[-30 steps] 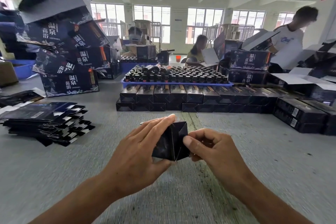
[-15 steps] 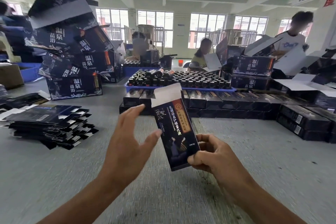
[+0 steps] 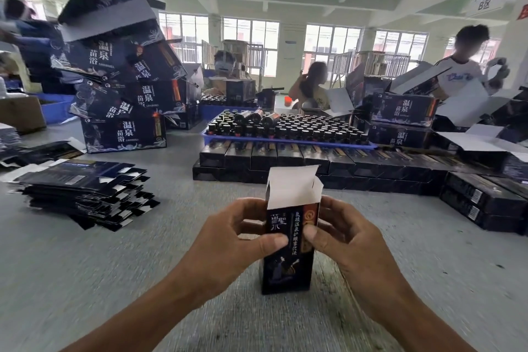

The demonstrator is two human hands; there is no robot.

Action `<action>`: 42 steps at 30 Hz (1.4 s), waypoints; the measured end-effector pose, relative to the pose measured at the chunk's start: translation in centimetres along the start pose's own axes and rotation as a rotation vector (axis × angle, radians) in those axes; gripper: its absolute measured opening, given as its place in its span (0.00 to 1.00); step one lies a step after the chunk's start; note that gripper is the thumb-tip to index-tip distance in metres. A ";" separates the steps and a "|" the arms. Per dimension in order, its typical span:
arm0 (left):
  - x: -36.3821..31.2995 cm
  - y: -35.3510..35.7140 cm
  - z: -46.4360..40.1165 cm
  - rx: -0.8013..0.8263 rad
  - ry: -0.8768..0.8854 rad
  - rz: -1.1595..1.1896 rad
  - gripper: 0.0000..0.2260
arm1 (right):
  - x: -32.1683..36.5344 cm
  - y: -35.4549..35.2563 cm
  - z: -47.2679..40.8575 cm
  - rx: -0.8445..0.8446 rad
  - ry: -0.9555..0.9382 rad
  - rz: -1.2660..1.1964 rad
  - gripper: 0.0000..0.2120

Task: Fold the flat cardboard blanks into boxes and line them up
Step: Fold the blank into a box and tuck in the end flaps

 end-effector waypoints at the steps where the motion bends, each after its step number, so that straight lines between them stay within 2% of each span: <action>1: 0.2 0.0 -0.1 -0.009 -0.004 0.002 0.24 | 0.0 0.0 0.0 0.002 -0.002 -0.005 0.28; 6: -0.5 -0.1 0.2 -0.019 0.013 0.021 0.24 | -0.1 -0.2 -0.1 -0.011 0.004 -0.006 0.27; 10: -1.8 -0.3 0.4 -0.064 0.072 0.049 0.18 | -0.2 -0.7 -0.2 -0.038 -0.003 -0.031 0.25; 15: -2.1 -0.7 0.8 -0.075 0.124 -0.037 0.17 | -0.1 -0.1 -0.4 -0.036 -0.021 -0.059 0.26; 20: -2.5 -1.0 1.0 -0.102 0.174 -0.094 0.17 | 0.3 0.4 -0.3 -0.012 -0.039 -0.026 0.21; 30: -2.8 -0.8 0.8 -0.086 0.196 -0.095 0.15 | 2.4 1.0 0.6 0.032 -0.180 0.132 0.30; 36: -2.9 -0.7 0.9 -0.059 0.199 -0.062 0.13 | 2.8 1.3 0.7 0.085 -0.192 0.261 0.22; 42: -3.2 -0.8 1.1 -0.069 0.226 -0.085 0.10 | 3.3 1.1 0.8 0.044 -0.218 0.212 0.16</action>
Point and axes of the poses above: each hand's wrist, its own z-axis away from the middle knuckle, its own y-axis out of the palm, x = y × z, the point moved 9 cm from there along -z, towards the middle knuckle, and after that the axes turned 5 degrees about x, right-handed, at the moved point
